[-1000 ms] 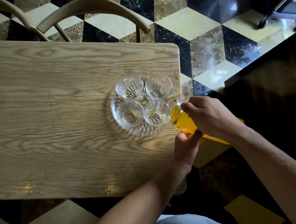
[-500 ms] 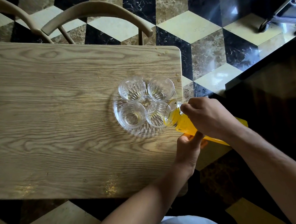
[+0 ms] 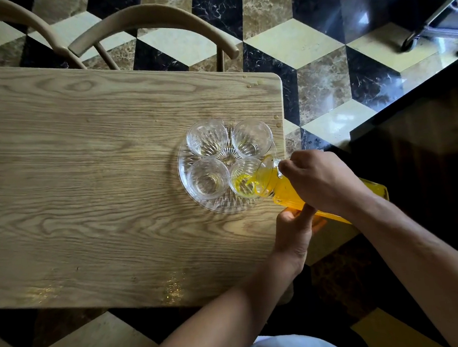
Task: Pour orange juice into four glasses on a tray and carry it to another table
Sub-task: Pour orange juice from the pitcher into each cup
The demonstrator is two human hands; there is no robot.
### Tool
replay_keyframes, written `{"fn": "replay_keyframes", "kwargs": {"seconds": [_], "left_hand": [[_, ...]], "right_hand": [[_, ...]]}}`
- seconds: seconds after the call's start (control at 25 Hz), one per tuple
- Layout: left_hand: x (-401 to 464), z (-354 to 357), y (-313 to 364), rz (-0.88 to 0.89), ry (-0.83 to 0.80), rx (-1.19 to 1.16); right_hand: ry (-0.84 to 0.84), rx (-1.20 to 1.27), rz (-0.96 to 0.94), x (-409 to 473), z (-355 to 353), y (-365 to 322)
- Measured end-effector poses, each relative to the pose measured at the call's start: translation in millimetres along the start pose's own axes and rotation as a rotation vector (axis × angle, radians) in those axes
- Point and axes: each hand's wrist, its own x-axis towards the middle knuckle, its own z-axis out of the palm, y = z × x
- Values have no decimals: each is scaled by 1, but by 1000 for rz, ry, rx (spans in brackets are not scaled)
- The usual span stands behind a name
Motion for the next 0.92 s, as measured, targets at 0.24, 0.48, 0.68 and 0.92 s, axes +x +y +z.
{"fn": "replay_keyframes", "kwargs": {"seconds": [0.24, 0.48, 0.68, 0.92], "left_hand": [[-5, 4, 1, -7, 3, -10], [-7, 3, 1, -9, -2, 17], [-7, 3, 0, 2, 21, 16], [-7, 3, -1, -5, 36, 44]], "right_hand": [[10, -18, -24, 0, 1, 1], [11, -24, -26, -1, 1, 2], [11, -51, -27, -2, 1, -2], [22, -57, -16, -2, 1, -2]]}}
